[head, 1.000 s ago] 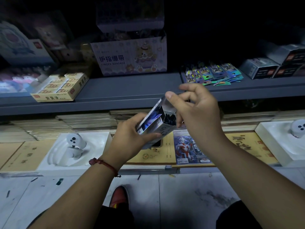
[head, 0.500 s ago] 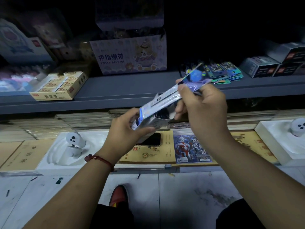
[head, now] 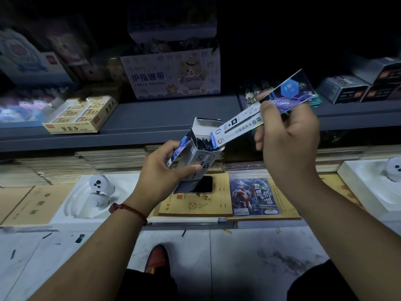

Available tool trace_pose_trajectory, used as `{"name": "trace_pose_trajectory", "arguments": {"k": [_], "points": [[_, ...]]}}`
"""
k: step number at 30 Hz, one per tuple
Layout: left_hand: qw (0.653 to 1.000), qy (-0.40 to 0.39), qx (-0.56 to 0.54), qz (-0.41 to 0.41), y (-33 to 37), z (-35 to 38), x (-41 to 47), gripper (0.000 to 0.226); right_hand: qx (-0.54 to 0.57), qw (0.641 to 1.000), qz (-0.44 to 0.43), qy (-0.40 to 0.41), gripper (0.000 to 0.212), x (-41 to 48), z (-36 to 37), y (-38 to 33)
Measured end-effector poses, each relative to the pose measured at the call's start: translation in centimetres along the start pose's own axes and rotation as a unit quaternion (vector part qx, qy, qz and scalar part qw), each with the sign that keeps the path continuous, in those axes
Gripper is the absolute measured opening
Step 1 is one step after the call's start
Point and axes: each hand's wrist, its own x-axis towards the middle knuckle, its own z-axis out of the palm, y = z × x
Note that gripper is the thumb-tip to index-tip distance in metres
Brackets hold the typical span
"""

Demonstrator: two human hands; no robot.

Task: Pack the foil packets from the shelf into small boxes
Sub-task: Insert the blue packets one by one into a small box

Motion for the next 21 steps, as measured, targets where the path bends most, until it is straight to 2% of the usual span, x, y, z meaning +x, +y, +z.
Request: {"name": "trace_pose_trajectory", "arguments": {"k": [9,12,16,21], "points": [[1.000,0.006,0.005,0.010,0.1,-0.2,-0.1,0.044,-0.089,0.992,-0.056,-0.069,0.031,-0.2,0.5,0.2],[1.000,0.023,-0.004,0.015,0.3,0.0,-0.4,0.049,-0.138,0.981,-0.080,-0.112,0.024,-0.5,0.9,0.7],[1.000,0.024,-0.003,0.014,0.3,0.2,-0.5,0.049,-0.183,0.964,-0.047,-0.188,0.014,-0.8,1.4,1.2],[1.000,0.023,0.002,0.011,0.7,0.0,-0.6,0.041,-0.177,0.972,-0.041,-0.148,0.017,-0.7,1.2,1.1]]}}
